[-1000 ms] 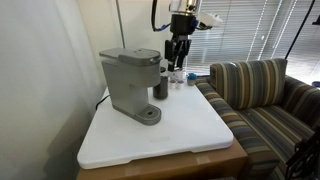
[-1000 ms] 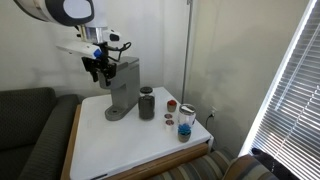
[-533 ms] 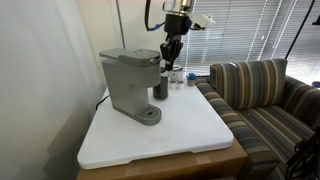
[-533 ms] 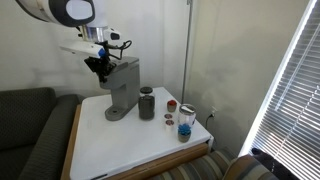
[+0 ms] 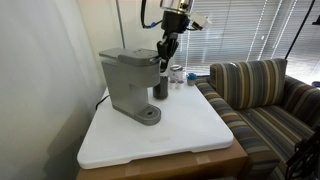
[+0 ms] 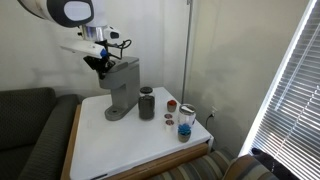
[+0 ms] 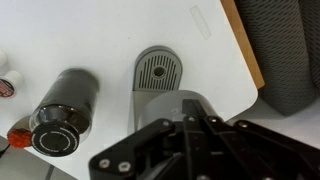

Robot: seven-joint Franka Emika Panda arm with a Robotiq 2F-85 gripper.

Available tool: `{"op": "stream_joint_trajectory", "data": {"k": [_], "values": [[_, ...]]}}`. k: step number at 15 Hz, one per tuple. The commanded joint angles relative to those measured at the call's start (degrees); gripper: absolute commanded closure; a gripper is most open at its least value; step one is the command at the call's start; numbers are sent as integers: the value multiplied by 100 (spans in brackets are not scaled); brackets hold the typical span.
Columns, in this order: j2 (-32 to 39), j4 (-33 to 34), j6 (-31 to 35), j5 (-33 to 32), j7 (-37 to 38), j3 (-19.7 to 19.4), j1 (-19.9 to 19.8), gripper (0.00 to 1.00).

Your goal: Open the coffee machine chamber

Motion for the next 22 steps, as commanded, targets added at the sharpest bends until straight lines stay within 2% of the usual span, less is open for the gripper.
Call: {"op": "stream_joint_trajectory", "data": {"k": [1,22], "values": [[105,50,193,241,-359,198,-201,100],[-726,-736,1209,83,-32,72,-130,100]]}}
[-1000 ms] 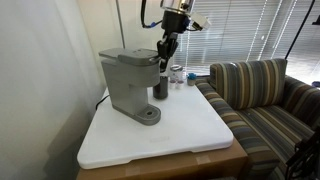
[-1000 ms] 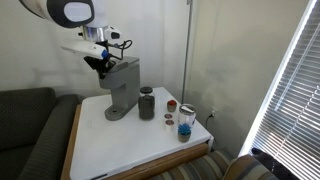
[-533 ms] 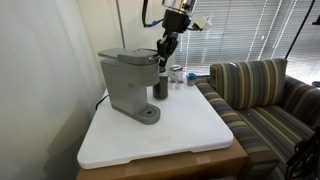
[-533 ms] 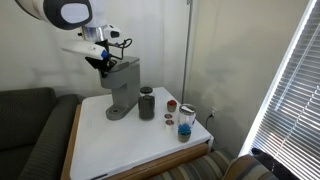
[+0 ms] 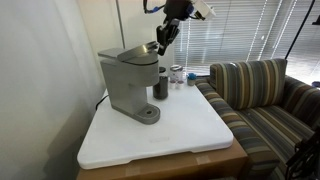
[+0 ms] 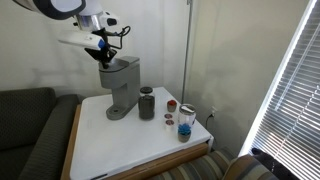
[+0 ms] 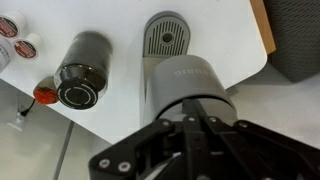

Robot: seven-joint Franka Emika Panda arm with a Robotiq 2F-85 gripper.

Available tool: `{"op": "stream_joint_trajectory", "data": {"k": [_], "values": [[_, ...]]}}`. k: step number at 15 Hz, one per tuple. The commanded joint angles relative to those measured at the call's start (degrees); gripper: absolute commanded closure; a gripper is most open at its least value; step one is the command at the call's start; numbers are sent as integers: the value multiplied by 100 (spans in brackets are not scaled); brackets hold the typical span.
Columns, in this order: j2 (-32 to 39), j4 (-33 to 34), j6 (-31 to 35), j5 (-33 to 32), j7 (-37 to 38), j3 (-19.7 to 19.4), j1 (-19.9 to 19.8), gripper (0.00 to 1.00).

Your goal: Open the coffee machine chamber

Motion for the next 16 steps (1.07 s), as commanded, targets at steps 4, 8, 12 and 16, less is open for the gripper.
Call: {"op": "stream_joint_trajectory", "data": {"k": [4,8,12,16], "values": [[-183,-245,399,23,-55,82,-84,100],[-143,-315,840,62,-113,140,-94,100],[-206,-445,1222,-19,-80,185,-101,100],[-303,-518,1396,-117,-16,192,-91,100]]}}
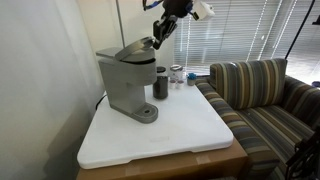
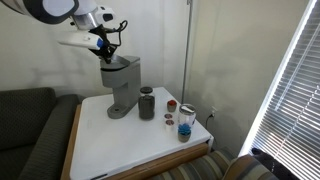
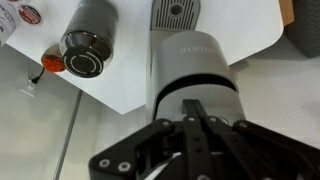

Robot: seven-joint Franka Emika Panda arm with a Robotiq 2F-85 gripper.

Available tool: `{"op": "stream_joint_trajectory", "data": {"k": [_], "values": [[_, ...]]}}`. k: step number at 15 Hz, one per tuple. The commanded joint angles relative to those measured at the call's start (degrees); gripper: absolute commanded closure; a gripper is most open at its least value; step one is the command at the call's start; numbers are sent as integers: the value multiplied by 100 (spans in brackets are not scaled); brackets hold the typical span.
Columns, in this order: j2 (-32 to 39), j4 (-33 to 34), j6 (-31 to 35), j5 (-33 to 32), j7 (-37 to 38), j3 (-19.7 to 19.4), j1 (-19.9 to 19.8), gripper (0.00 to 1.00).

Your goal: Open the coffee machine chamber

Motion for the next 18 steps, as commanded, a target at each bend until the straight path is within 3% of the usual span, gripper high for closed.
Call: {"op": "stream_joint_trajectory", "data": {"k": [1,10,16,18], "values": [[-210,-166,249,-154,25,69,-79,100],[-390,35,99,-51,-164,-1,-96,100],[-89,597,-174,593,-836,161,-280,100],[-216,425,-310,-113,266,-275,-69,100]]}}
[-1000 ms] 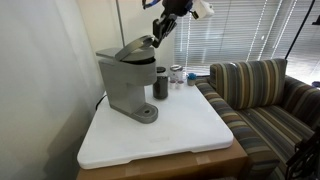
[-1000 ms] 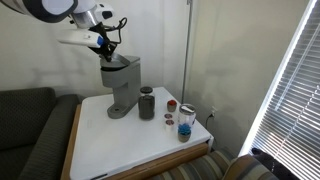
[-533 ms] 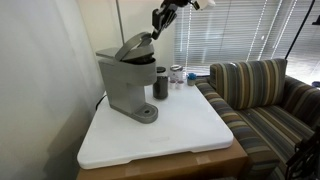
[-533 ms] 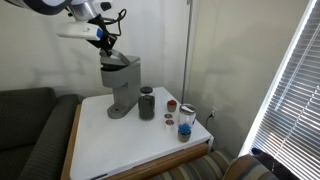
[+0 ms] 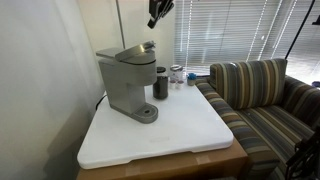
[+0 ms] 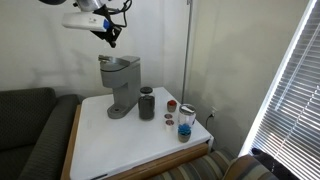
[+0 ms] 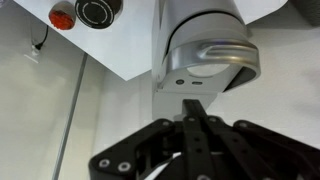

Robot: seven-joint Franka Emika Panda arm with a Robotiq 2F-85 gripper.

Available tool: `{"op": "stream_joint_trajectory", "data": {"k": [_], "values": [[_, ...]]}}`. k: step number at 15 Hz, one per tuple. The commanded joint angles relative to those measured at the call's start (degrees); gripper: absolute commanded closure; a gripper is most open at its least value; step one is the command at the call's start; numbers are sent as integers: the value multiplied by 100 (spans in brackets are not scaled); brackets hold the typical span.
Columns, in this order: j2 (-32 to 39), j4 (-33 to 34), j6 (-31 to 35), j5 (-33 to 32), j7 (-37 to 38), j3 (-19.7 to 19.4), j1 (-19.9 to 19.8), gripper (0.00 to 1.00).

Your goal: Open the coffee machine chamber

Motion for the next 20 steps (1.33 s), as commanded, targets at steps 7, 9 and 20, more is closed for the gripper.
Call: {"op": "stream_joint_trajectory", "data": {"k": [7,9,20], "values": [[-87,50,-2157,-1179,2249,-540,117,100],[33,216,-2568,-990,1933,-413,119,100],[728,916,-2338,-1261,1587,-214,461,100]]}}
